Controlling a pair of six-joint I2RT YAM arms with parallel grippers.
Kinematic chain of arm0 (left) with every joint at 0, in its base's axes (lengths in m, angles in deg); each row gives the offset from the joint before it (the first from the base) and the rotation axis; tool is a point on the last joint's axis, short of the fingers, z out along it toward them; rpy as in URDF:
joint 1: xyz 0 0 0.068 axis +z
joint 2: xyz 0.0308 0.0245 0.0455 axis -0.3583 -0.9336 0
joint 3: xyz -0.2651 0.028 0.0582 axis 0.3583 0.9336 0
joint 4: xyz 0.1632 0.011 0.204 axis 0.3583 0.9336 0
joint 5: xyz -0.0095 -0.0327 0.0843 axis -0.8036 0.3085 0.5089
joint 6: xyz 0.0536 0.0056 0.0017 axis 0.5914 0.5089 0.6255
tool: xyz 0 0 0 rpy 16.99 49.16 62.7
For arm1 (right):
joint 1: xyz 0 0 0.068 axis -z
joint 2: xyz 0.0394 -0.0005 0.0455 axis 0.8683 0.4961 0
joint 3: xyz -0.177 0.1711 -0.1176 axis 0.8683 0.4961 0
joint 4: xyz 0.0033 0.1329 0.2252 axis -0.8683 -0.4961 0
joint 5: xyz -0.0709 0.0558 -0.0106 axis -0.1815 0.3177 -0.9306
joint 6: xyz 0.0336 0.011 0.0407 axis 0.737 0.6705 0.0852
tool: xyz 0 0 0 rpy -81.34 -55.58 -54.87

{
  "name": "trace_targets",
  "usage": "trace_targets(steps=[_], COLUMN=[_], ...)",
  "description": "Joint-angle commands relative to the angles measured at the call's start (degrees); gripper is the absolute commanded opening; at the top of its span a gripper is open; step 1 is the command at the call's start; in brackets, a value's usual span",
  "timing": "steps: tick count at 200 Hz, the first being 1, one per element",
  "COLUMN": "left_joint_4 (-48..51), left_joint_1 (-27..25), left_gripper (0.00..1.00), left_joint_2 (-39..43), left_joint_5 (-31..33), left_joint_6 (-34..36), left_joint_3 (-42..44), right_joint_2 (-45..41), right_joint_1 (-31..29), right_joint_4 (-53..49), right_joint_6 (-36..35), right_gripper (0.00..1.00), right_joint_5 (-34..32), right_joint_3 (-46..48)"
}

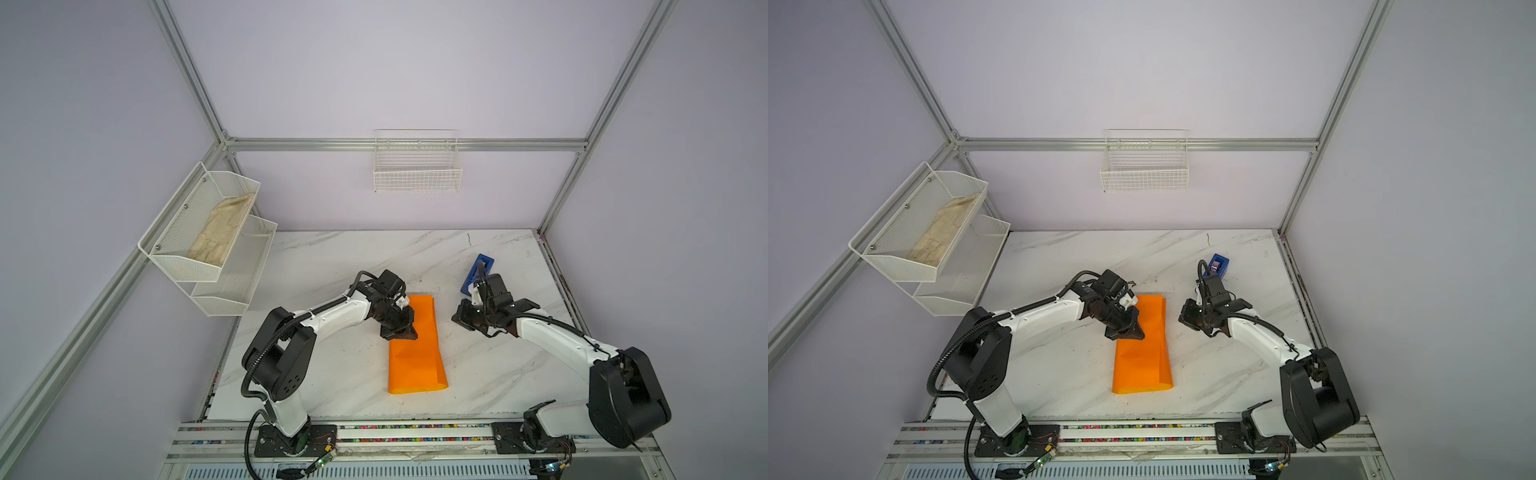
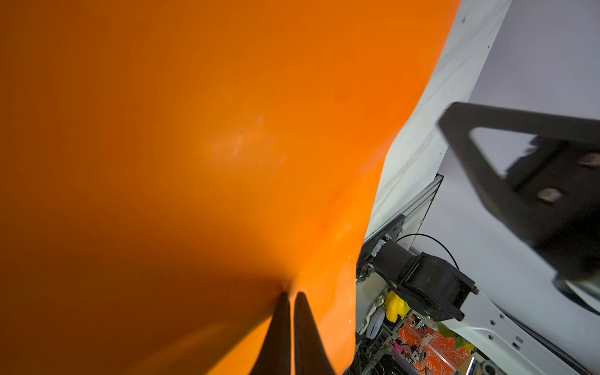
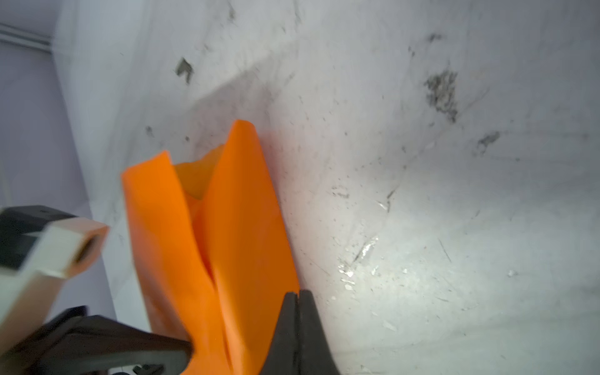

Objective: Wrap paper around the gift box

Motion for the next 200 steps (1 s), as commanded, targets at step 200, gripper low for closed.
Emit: trace_targets(steps=[200], left_joint_4=[15.8], left_joint_1=[1.8], left_gripper=[0.05], left_joint_2=[-2.3], left_joint_5=[3.8], left_joint_6=[15.6], left_joint_3=[-2.6], right_joint_2=[-8.1], right_joint_1=[-20.8], right_joint_4=[-5.0], right_joint_6=[13.7], right_gripper=[0.00], right_joint_5=[-7.3], right_joint_3=[-2.2])
